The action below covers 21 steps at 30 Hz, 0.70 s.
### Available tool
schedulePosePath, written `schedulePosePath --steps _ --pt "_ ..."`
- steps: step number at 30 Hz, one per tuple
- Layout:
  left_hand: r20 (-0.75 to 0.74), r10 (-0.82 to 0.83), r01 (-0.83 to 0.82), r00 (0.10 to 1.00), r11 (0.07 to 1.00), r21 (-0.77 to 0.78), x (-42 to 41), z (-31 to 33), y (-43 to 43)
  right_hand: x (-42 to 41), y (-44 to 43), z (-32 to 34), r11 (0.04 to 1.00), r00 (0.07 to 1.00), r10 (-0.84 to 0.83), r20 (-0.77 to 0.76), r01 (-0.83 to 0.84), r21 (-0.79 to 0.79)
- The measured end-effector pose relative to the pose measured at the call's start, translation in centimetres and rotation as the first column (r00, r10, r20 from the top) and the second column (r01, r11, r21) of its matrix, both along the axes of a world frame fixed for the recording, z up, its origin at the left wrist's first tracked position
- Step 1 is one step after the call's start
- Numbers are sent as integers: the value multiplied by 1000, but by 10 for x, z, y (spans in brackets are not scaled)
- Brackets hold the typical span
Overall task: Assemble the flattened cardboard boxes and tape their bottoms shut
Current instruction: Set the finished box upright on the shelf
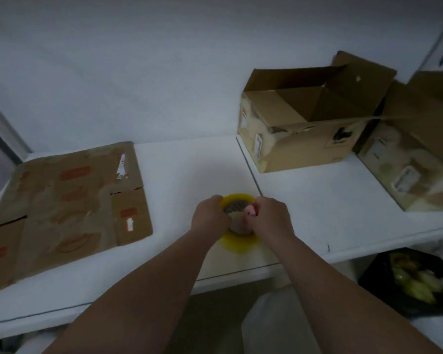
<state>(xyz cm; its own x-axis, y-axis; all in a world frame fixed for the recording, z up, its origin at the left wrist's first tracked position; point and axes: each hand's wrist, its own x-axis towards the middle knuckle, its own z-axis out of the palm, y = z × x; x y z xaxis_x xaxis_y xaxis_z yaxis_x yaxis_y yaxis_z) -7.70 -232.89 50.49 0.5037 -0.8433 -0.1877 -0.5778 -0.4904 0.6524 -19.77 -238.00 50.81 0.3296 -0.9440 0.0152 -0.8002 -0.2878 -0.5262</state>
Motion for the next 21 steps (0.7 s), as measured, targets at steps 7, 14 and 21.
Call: schedulePosePath --steps 7,14,21 --pt "-208 -68 67 976 998 -12 -39 -9 -32 -36 -27 -10 986 950 -153 -271 165 21" --pt "-4 -84 84 996 996 -2 21 -7 6 -17 -23 -9 992 932 -25 -362 69 109" --pt "303 36 -72 952 992 108 100 -13 65 0 -21 -9 986 931 -52 -360 104 127"
